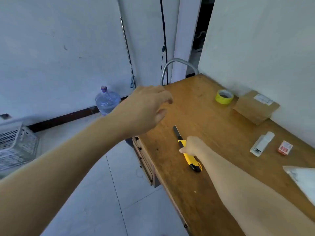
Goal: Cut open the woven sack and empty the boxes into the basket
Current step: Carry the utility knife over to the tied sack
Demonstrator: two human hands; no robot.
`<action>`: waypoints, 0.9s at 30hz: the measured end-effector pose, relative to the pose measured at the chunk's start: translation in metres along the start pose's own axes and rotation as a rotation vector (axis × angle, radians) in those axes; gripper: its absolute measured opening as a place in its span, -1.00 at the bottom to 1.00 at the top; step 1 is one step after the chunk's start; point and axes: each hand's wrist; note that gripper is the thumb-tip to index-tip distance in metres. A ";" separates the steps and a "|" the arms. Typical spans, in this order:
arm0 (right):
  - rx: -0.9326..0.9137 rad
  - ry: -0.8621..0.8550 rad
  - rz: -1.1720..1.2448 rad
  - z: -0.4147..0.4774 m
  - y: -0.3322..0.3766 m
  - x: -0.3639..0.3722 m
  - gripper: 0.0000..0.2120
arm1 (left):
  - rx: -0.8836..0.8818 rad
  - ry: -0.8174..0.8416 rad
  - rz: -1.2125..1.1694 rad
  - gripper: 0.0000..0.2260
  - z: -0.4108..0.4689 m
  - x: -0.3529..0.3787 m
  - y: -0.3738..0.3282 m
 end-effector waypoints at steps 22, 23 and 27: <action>-0.532 0.167 0.460 -0.019 0.295 0.040 -0.82 | -0.560 0.013 -0.045 -0.79 -0.134 -0.010 0.156; -0.561 0.187 0.443 -0.029 0.319 0.050 -0.80 | -0.596 0.011 -0.043 -0.79 -0.151 -0.014 0.169; -0.671 0.243 0.409 -0.061 0.413 0.099 -0.79 | -0.744 -0.021 -0.059 -0.78 -0.228 -0.032 0.226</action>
Point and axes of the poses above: each hand's wrist, its own z-axis towards the middle knuckle, its own x-axis out of the palm, y = z × x, and after that the axes turned 14 degrees about z, right-handed
